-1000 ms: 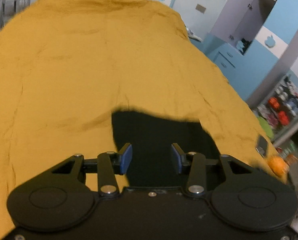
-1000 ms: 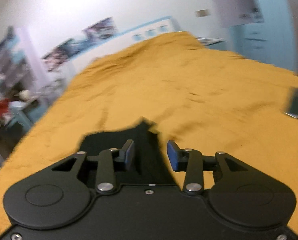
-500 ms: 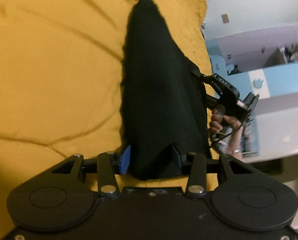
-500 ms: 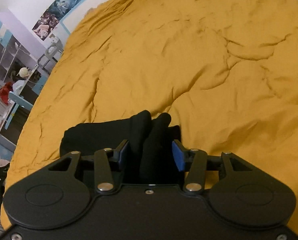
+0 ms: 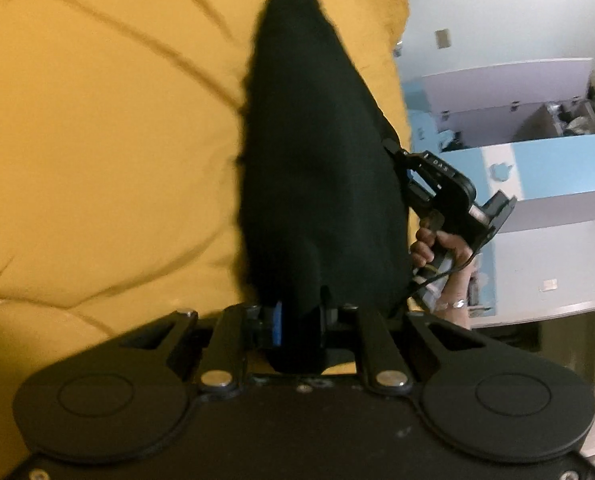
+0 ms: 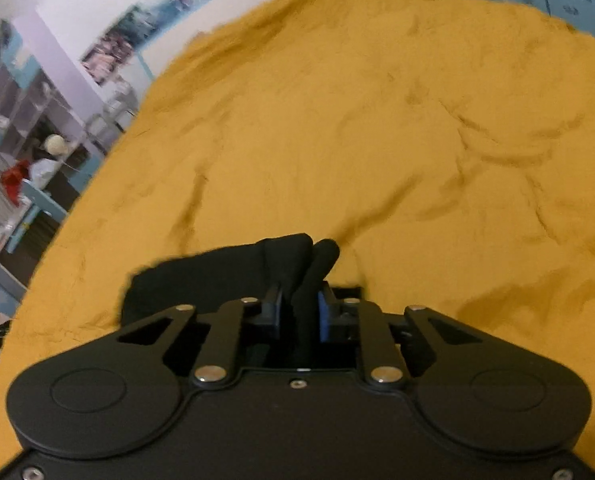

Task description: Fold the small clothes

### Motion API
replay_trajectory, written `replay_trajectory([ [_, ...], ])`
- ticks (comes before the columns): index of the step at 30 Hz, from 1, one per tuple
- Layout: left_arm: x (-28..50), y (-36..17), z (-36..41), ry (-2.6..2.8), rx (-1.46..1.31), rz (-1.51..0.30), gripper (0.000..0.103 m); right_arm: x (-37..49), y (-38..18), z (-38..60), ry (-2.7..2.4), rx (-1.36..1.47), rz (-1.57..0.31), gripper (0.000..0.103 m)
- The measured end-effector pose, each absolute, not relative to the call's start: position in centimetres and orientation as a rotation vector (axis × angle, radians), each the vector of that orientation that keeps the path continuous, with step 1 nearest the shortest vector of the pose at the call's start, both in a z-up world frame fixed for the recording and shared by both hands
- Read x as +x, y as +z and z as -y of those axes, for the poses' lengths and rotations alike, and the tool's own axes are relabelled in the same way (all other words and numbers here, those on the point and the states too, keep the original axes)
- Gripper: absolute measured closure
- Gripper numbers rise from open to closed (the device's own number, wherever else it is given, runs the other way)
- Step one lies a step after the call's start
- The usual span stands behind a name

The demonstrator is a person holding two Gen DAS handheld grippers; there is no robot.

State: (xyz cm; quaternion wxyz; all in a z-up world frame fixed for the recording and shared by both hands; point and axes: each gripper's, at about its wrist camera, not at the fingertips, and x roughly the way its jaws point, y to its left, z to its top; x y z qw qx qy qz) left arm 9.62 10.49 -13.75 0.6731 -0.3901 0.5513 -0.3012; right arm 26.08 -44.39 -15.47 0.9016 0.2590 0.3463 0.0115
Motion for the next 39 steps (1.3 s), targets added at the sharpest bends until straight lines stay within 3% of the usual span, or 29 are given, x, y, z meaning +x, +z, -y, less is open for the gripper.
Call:
replay_trajectory([
  [3, 9.1, -14.5, -10.8, -0.691, -0.875, -1.243, 0.082, 26.1, -18.6, 45.9, 0.027, 0.630, -0.745, 0.082],
  [6, 8.5, -14.0, -11.1, -0.704, -0.855, -1.238, 0.080, 24.3, -18.0, 47.3, 0.052, 0.718, -0.704, 0.063],
  [13, 8.6, -14.2, -10.9, -0.717, -0.910, -1.241, 0.066, 10.3, -12.9, 46.7, 0.128, 0.676, -0.621, 0.058],
  [21, 8.5, -14.1, -10.4, -0.706, -0.931, -1.251, 0.060, -0.2, -14.8, 45.1, 0.105, 0.816, -0.657, 0.055],
  [26, 8.3, -13.8, -10.2, -0.691, -0.923, -1.245, 0.059, 0.2, -15.5, 43.5, 0.095, 0.823, -0.676, 0.058],
  [28, 8.3, -13.8, -10.1, -0.684, -0.913, -1.241, 0.059, 0.4, -15.5, 43.5, 0.093, 0.820, -0.673, 0.087],
  [31, 8.0, -13.2, -9.9, -0.658, -0.909, -1.225, 0.070, 0.3, -14.1, 43.3, 0.091, 0.808, -0.640, 0.088],
  [32, 7.8, -12.8, -9.9, -0.655, -0.905, -1.212, 0.081, -0.1, -13.0, 43.2, 0.085, 0.773, -0.599, 0.088],
  [35, 7.0, -12.9, -10.3, -0.648, -0.909, -1.206, 0.087, -0.5, -12.0, 43.8, 0.061, 0.759, -0.566, 0.090],
  [39, 6.3, -14.8, -11.0, -0.632, -0.961, -1.228, 0.088, 1.0, -17.1, 44.6, 0.023, 0.812, -0.717, 0.091],
])
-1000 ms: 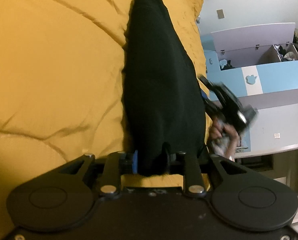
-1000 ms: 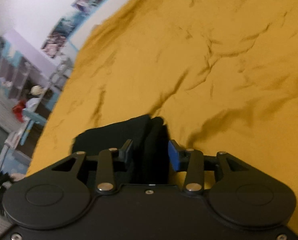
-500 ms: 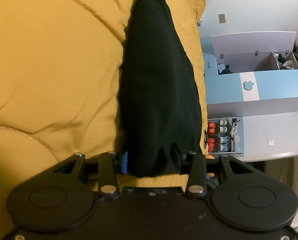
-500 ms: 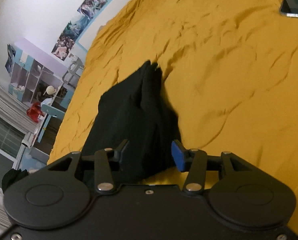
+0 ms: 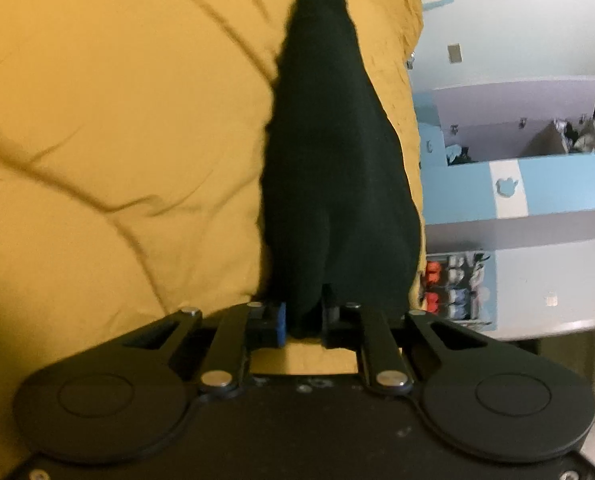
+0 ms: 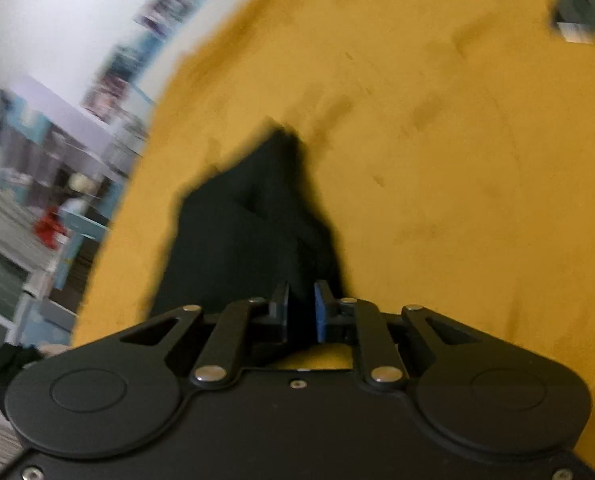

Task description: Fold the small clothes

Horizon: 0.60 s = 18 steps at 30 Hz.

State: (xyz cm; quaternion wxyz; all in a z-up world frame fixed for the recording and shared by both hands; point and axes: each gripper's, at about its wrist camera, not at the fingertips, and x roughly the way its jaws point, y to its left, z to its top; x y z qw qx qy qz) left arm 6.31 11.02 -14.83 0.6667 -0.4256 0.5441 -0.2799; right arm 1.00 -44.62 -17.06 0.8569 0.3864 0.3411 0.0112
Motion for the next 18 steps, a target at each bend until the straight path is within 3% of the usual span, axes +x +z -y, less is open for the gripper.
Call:
replay_trajectory([
  [3, 5.9, -14.8, -11.3, -0.645, -0.955, -1.223, 0.089, -0.1, -18.6, 45.1, 0.032, 0.872, -0.675, 0.092],
  [5, 5.8, -14.6, -11.5, -0.650, -0.950, -1.228, 0.089, -0.6, -18.3, 45.3, 0.034, 0.901, -0.659, 0.087],
  [7, 6.0, -13.8, -12.0, -0.669, -0.937, -1.238, 0.090, -1.1, -17.1, 45.5, 0.017, 0.906, -0.633, 0.076],
  [10, 5.7, -10.8, -12.7, -0.682, -0.846, -1.185, 0.089, -1.3, -14.4, 44.8, -0.002, 0.803, -0.565, 0.076],
  [18, 6.7, -4.5, -10.1, -0.739, -0.552, -1.128, 0.072, 6.3, -11.5, 39.7, 0.185, 0.636, -0.592, 0.076],
])
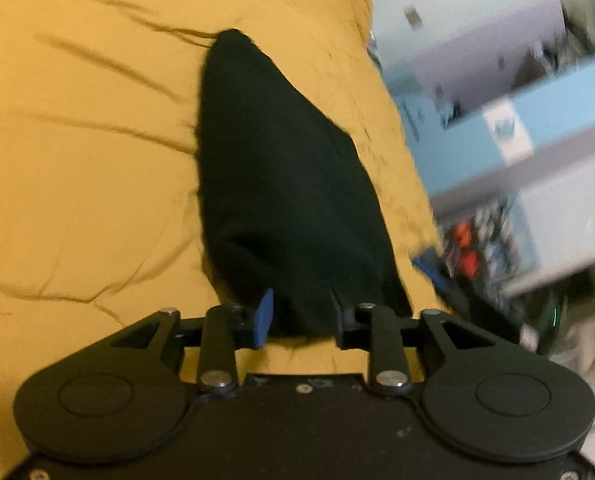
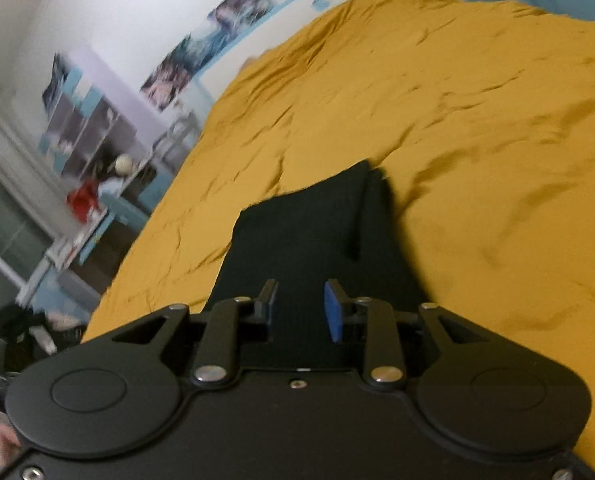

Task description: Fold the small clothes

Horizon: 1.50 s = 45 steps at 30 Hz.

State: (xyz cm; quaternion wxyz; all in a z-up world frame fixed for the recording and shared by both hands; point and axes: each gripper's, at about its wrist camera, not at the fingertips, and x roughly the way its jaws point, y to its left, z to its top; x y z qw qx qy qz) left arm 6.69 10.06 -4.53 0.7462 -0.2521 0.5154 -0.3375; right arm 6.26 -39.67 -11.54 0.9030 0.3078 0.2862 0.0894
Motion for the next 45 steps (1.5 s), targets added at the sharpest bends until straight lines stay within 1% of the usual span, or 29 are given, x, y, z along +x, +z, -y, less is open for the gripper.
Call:
replay_trajectory([
  [2, 6.3, -3.2, -9.8, -0.842, -0.523, -1.138, 0.071, 8.1, -11.9, 39.0, 0.194, 0.600, -0.617, 0.076],
  [4, 6.1, -2.1, -10.0, -0.890, -0.553, -1.112, 0.069, 9.4, -12.5, 38.9, 0.195, 0.588, -0.639, 0.076],
  [7, 7.3, -2.3, -9.7, -0.895, -0.627, -1.060, 0.066, 10.7, -13.2, 38.8, 0.204, 0.605, -0.649, 0.076],
  [10, 9.9, -4.4, -8.7, -0.865, -0.721, -1.022, 0.065, 11.4, -13.0, 39.2, 0.168, 0.600, -0.623, 0.075],
  [13, 12.2, -8.1, -7.6, -0.786, -0.771, -1.066, 0.066, 12.4, -13.1, 39.5, 0.135, 0.588, -0.601, 0.070],
  [14, 12.6, -9.4, -7.3, -0.756, -0.752, -1.091, 0.066, 12.9, -13.4, 39.9, 0.133, 0.592, -0.623, 0.070],
  [15, 12.6, -10.8, -7.5, -0.750, -0.774, -1.109, 0.064, 13.4, -14.1, 40.3, 0.120, 0.605, -0.656, 0.070],
  [16, 12.4, -12.0, -7.8, -0.742, -0.814, -1.119, 0.066, 13.7, -14.6, 40.5, 0.095, 0.611, -0.678, 0.070],
  [17, 12.0, -12.9, -8.2, -0.742, -0.844, -1.114, 0.075, 13.8, -15.4, 40.9, 0.080, 0.612, -0.701, 0.071],
  [18, 11.5, -13.5, -8.6, -0.740, -0.853, -1.111, 0.087, 13.7, -16.1, 41.1, 0.086, 0.622, -0.710, 0.072],
  [19, 11.0, -14.2, -9.0, -0.735, -0.860, -1.125, 0.092, 13.4, -16.7, 41.4, 0.090, 0.644, -0.704, 0.072],
  [20, 10.7, -14.9, -9.2, -0.738, -0.874, -1.142, 0.096, 13.1, -17.2, 41.7, 0.095, 0.672, -0.697, 0.072],
  [22, 10.1, -15.9, -9.7, -0.743, -0.883, -1.161, 0.098, 12.8, -17.4, 42.0, 0.097, 0.696, -0.690, 0.072],
  [24, 9.7, -15.5, -9.7, -0.749, -0.848, -1.158, 0.099, 12.8, -17.1, 42.0, 0.092, 0.695, -0.694, 0.072],
  [25, 9.6, -14.9, -9.7, -0.753, -0.832, -1.159, 0.098, 12.6, -16.6, 41.8, 0.087, 0.686, -0.694, 0.071],
  [26, 9.5, -14.2, -9.8, -0.763, -0.820, -1.155, 0.091, 12.3, -16.1, 41.8, 0.086, 0.682, -0.690, 0.068],
  [27, 9.2, -13.4, -10.0, -0.776, -0.817, -1.146, 0.073, 11.5, -15.3, 41.7, 0.089, 0.679, -0.675, 0.066],
  [28, 8.8, -12.4, -9.7, -0.783, -0.810, -1.122, 0.062, 10.5, -14.6, 41.7, 0.095, 0.677, -0.655, 0.062],
  [29, 8.2, -11.3, -9.9, -0.778, -0.786, -1.090, 0.056, 9.8, -14.1, 41.9, 0.101, 0.678, -0.637, 0.059],
  [31, 7.2, -9.4, -11.0, -0.747, -0.700, -1.035, 0.056, 7.3, -13.2, 42.4, 0.098, 0.689, -0.605, 0.045],
  [33, 6.8, -9.0, -12.3, -0.699, -0.678, -1.021, 0.054, 4.7, -13.1, 43.4, 0.088, 0.716, -0.606, 0.038],
  [37, 7.1, -12.5, -13.8, -0.664, -0.797, -1.130, 0.054, 1.4, -15.2, 45.4, 0.065, 0.830, -0.669, 0.038],
  [40, 7.7, -14.2, -12.9, -0.722, -0.903, -1.144, 0.054, 0.8, -17.0, 45.8, 0.085, 0.906, -0.718, 0.038],
  [42, 8.2, -15.2, -12.1, -0.760, -0.979, -1.190, 0.052, 1.0, -17.3, 45.4, 0.132, 0.911, -0.716, 0.038],
  [43, 8.4, -15.6, -11.6, -0.776, -1.000, -1.204, 0.051, 1.4, -17.5, 45.1, 0.146, 0.912, -0.725, 0.035],
  [45, 8.8, -16.2, -10.9, -0.788, -1.027, -1.237, 0.053, 2.0, -17.7, 44.4, 0.136, 0.899, -0.736, 0.033],
])
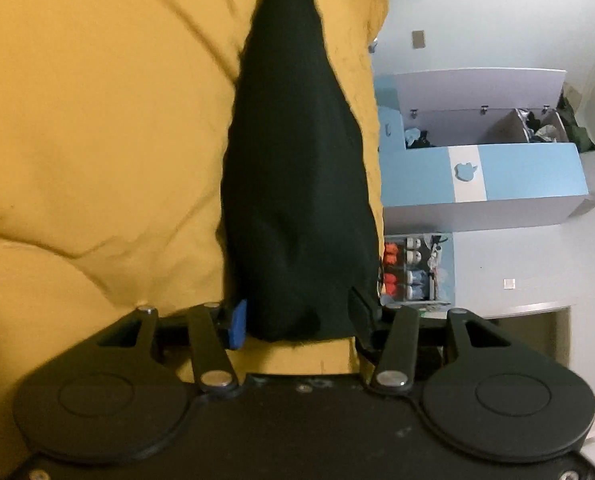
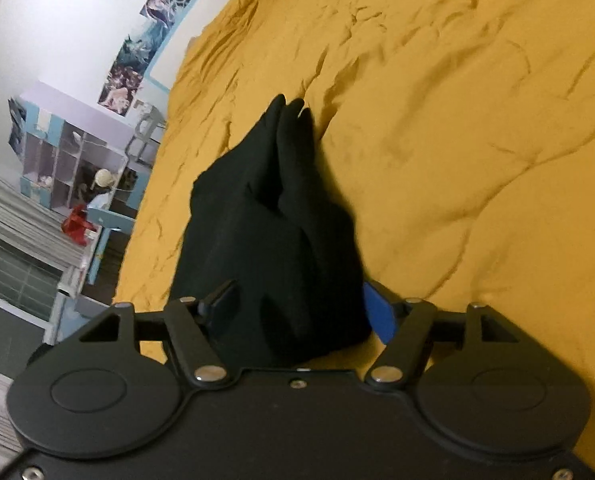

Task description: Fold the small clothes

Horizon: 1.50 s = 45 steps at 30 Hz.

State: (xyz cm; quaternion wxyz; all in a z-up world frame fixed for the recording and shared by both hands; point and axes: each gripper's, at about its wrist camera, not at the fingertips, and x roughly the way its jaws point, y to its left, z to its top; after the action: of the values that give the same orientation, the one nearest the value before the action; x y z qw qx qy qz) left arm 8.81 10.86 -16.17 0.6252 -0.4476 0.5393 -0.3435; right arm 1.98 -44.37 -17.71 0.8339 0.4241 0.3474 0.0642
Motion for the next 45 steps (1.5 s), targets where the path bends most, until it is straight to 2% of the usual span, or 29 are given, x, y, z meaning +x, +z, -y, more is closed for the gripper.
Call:
replay_trajectory([
  [1, 8.8, -16.1, -11.0, -0.800, -1.036, -1.237, 0.055, 2.3, -17.6, 44.0, 0.137, 0.885, -0.746, 0.033],
  [2, 8.8, -15.9, -11.2, -0.802, -1.043, -1.234, 0.058, 2.5, -17.4, 43.8, 0.141, 0.863, -0.754, 0.038],
  [3, 8.8, -15.7, -11.3, -0.799, -1.039, -1.234, 0.074, 2.5, -17.1, 43.5, 0.126, 0.833, -0.759, 0.061],
  [4, 8.6, -15.1, -11.1, -0.794, -1.024, -1.226, 0.089, 2.5, -16.8, 43.4, 0.124, 0.818, -0.771, 0.077],
  [6, 7.8, -14.3, -11.6, -0.800, -1.033, -1.199, 0.095, 1.9, -16.1, 44.0, 0.122, 0.853, -0.757, 0.080],
  [9, 6.7, -13.9, -12.1, -0.766, -0.911, -1.236, 0.095, 1.3, -15.6, 44.3, 0.096, 0.815, -0.773, 0.082],
  [12, 6.3, -15.8, -12.1, -0.751, -0.900, -1.265, 0.094, 1.7, -18.0, 44.5, 0.079, 0.804, -0.826, 0.083],
  [14, 6.4, -15.5, -12.3, -0.772, -0.913, -1.258, 0.092, 1.6, -18.6, 44.9, 0.096, 0.832, -0.817, 0.081],
  [16, 6.5, -14.7, -12.9, -0.787, -0.909, -1.272, 0.086, 1.5, -17.9, 45.7, 0.125, 0.869, -0.813, 0.065],
  [17, 6.5, -14.0, -13.2, -0.803, -0.897, -1.277, 0.074, 1.5, -17.4, 46.0, 0.127, 0.879, -0.813, 0.060],
  [18, 6.5, -13.3, -13.5, -0.816, -0.878, -1.268, 0.064, 1.7, -16.6, 46.4, 0.127, 0.870, -0.801, 0.050],
  [19, 6.5, -12.2, -14.0, -0.817, -0.848, -1.250, 0.062, 2.1, -15.6, 46.8, 0.137, 0.840, -0.766, 0.043],
  [21, 6.8, -10.4, -14.8, -0.793, -0.778, -1.203, 0.061, 3.4, -13.9, 47.2, 0.150, 0.781, -0.696, 0.038],
  [25, 8.3, -8.8, -15.1, -0.757, -0.713, -1.096, 0.057, 9.3, -12.0, 47.9, 0.237, 0.725, -0.600, 0.038],
  [30, 9.8, -11.2, -13.1, -0.710, -0.659, -1.172, 0.056, 17.9, -13.1, 48.4, 0.285, 0.657, -0.602, 0.038],
  [33, 10.0, -12.3, -13.0, -0.733, -0.700, -1.181, 0.056, 22.0, -15.6, 49.6, 0.317, 0.708, -0.677, 0.038],
  [37, 11.3, -13.9, -11.6, -0.786, -0.749, -1.208, 0.056, 24.1, -19.2, 50.8, 0.344, 0.811, -0.766, 0.038],
  [45, 11.8, -15.3, -9.2, -0.857, -0.778, -1.248, 0.055, 23.7, -21.6, 50.5, 0.576, 0.896, -0.843, 0.038],
])
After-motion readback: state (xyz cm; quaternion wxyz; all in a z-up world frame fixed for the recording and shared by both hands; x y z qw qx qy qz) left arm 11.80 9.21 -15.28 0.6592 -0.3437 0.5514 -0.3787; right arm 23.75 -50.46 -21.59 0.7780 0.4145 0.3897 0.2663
